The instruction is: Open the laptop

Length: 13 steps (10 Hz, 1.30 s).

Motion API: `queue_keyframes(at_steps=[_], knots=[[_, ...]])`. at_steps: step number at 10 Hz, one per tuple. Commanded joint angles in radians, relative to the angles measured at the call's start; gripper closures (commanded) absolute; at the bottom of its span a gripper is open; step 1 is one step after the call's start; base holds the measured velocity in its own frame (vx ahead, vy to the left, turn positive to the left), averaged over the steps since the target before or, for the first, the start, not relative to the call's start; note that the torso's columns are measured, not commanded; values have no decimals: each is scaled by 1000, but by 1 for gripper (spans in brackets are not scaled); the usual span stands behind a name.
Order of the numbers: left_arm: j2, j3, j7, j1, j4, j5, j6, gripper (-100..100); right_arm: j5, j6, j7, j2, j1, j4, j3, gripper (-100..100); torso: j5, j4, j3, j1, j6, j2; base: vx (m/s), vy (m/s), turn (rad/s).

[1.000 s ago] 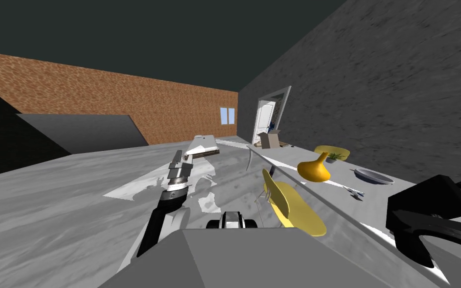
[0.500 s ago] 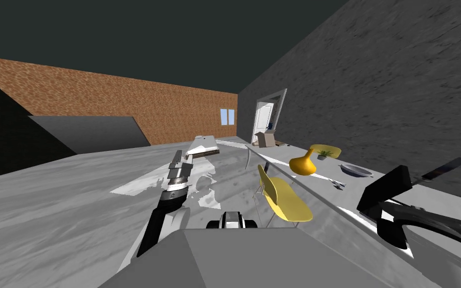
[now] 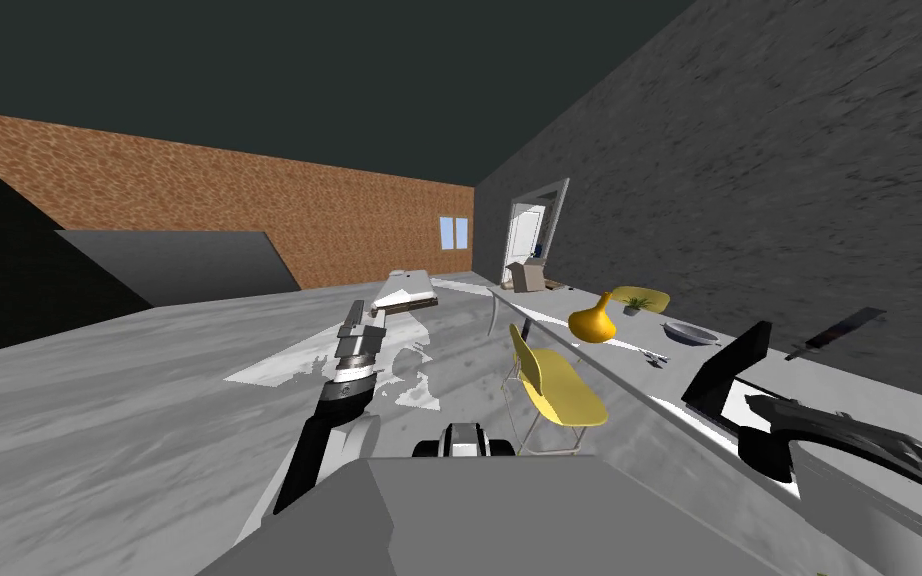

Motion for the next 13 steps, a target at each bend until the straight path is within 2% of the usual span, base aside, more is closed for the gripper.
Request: queue_keyframes(at_steps=[1, 7, 13], knots=[[0, 0, 0, 0, 0, 0, 0, 0, 8, 33, -21, -35, 45, -24, 4, -100, 0, 1, 3, 1, -1, 4, -203, -15, -60], [0, 0, 0, 0, 0, 0, 0, 0, 57, 87, -39, -119, 150, -111, 15, -100, -1, -1, -1, -1, -1, -3, -151, -63, -15], [0, 0, 0, 0, 0, 0, 0, 0, 164, 130, -23, -234, 273, -254, 41, -100, -1, -1, -1, -1, -1, -3, -115, -130, 49]])
